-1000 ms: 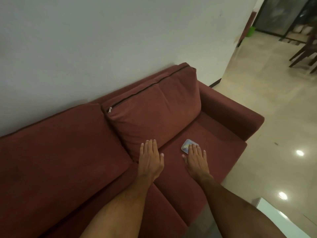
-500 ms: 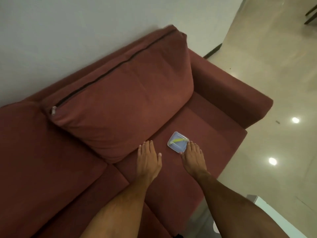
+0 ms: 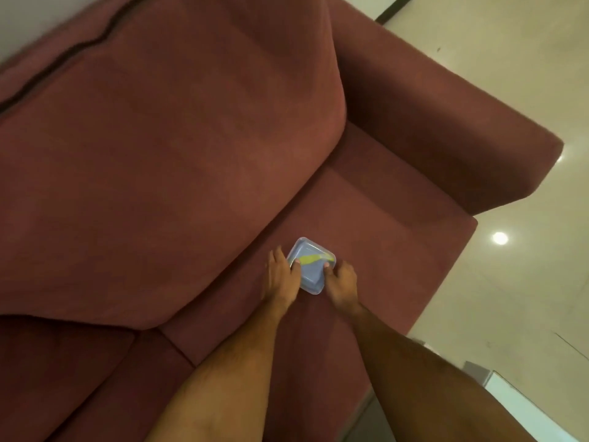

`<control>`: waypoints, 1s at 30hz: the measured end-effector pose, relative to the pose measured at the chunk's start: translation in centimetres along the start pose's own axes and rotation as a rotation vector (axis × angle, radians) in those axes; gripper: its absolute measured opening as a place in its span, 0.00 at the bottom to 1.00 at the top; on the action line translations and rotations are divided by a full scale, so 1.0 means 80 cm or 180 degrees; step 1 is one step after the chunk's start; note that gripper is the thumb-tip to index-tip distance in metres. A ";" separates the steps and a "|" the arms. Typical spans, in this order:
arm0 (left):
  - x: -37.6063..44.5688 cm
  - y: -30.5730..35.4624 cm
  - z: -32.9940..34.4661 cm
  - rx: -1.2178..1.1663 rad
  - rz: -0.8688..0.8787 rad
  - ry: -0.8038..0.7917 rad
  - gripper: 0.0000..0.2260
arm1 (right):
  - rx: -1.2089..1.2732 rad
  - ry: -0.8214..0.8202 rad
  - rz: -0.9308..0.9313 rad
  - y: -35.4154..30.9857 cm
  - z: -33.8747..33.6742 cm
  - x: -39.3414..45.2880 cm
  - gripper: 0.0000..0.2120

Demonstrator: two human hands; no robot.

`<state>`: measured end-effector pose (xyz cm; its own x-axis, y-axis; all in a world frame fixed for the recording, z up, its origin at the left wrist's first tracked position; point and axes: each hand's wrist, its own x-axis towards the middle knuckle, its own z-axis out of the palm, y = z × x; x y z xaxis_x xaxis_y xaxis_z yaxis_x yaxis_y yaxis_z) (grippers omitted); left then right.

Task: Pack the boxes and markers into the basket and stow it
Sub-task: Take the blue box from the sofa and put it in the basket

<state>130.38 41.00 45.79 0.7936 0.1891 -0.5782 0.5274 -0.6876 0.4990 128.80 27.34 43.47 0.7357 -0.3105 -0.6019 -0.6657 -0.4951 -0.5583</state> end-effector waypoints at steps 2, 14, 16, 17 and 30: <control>0.017 0.007 0.009 -0.0162 -0.0053 -0.0059 0.27 | 0.0099 0.0075 0.0228 -0.003 0.003 0.010 0.21; 0.024 0.015 0.004 -0.1383 -0.0865 0.0180 0.21 | 0.1921 0.0290 0.0632 -0.049 0.012 0.016 0.10; 0.019 0.018 -0.007 -0.1977 -0.1066 0.0500 0.19 | 0.2329 0.0398 0.0634 -0.064 0.010 0.008 0.09; 0.015 0.023 -0.013 -0.2332 -0.1176 0.0617 0.18 | 0.2519 0.0427 0.0603 -0.070 0.011 0.004 0.10; -0.089 0.000 -0.112 -0.3797 -0.0793 0.1126 0.30 | 0.3187 0.0082 0.0234 -0.123 0.012 -0.133 0.27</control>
<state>127.42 45.90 55.69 0.5743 0.5248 -0.6283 0.4721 0.4148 0.7779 127.38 36.29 54.81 0.6832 -0.3362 -0.6482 -0.4992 0.4328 -0.7506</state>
